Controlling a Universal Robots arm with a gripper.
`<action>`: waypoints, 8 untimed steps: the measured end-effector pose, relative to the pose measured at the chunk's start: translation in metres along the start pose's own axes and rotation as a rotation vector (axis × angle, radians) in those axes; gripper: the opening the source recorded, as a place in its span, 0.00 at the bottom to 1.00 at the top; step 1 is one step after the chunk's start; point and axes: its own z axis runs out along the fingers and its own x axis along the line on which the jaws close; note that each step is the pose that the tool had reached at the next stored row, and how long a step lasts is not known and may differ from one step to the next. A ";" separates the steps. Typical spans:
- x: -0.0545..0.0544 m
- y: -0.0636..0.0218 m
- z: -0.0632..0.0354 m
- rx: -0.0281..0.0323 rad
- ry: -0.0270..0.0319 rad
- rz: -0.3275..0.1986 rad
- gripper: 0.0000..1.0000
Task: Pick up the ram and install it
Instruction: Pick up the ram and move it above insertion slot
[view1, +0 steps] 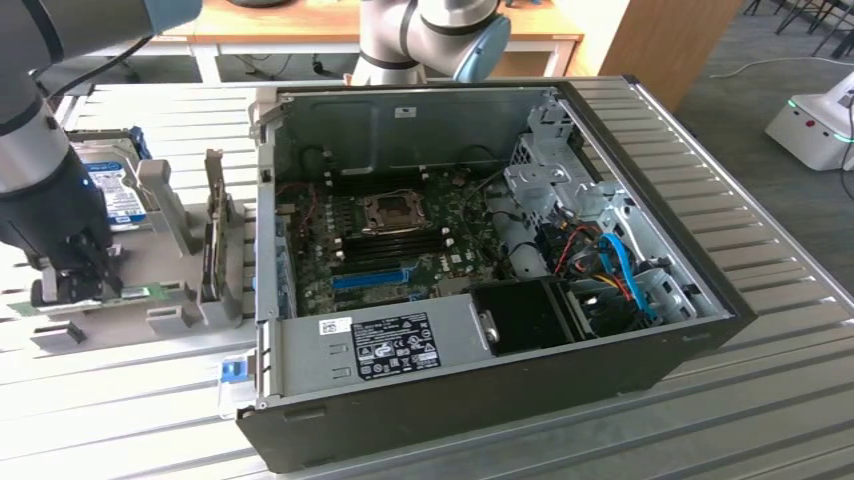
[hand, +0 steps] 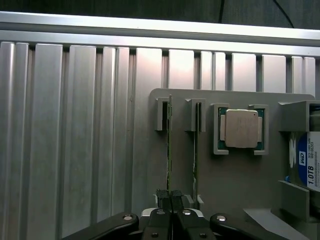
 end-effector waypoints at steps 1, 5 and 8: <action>0.000 0.0000 -0.0021 0.0000 -0.0003 0.000 0.12; -0.001 0.0000 -0.0108 -0.0001 -0.0016 0.000 0.12; -0.001 -0.0001 -0.0175 0.0000 -0.0028 0.000 0.12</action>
